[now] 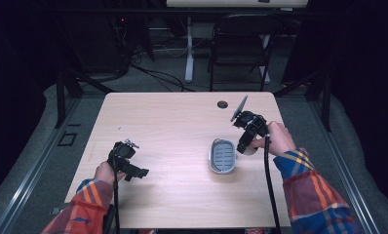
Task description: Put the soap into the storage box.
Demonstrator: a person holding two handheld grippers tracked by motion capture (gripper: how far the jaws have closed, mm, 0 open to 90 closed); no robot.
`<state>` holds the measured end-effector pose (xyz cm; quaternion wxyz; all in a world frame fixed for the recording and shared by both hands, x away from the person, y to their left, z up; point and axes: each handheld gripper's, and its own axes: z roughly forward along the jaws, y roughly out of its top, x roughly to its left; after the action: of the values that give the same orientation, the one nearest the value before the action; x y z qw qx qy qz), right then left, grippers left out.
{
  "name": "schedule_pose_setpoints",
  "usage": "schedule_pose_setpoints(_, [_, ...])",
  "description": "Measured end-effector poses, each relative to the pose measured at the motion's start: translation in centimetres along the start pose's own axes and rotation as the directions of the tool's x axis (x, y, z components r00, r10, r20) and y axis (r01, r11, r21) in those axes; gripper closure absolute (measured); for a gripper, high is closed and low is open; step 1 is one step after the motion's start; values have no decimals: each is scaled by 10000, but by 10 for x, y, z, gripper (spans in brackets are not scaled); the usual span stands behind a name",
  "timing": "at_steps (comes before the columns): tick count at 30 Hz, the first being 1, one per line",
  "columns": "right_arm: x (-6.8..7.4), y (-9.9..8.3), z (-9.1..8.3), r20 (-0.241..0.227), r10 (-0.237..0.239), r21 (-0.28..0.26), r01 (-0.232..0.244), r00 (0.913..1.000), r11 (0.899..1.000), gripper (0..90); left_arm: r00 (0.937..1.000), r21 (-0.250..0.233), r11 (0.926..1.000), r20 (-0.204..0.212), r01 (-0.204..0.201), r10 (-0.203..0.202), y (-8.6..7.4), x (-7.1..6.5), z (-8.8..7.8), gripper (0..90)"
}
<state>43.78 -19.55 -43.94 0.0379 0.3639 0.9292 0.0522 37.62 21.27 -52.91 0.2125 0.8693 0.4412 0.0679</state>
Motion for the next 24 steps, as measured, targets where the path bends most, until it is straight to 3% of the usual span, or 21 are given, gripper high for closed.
schedule_pose_setpoints(11, [7,14,0,-66,-234,64,234,9997,9997,244,10000,53,10000,43,-19,18,0,0,1,0])
schedule_pose_setpoints(24, [17,31,13,-328,-514,14,515,9981,9987,244,9999,115,9999,51,-112,111,0,0,0,0])
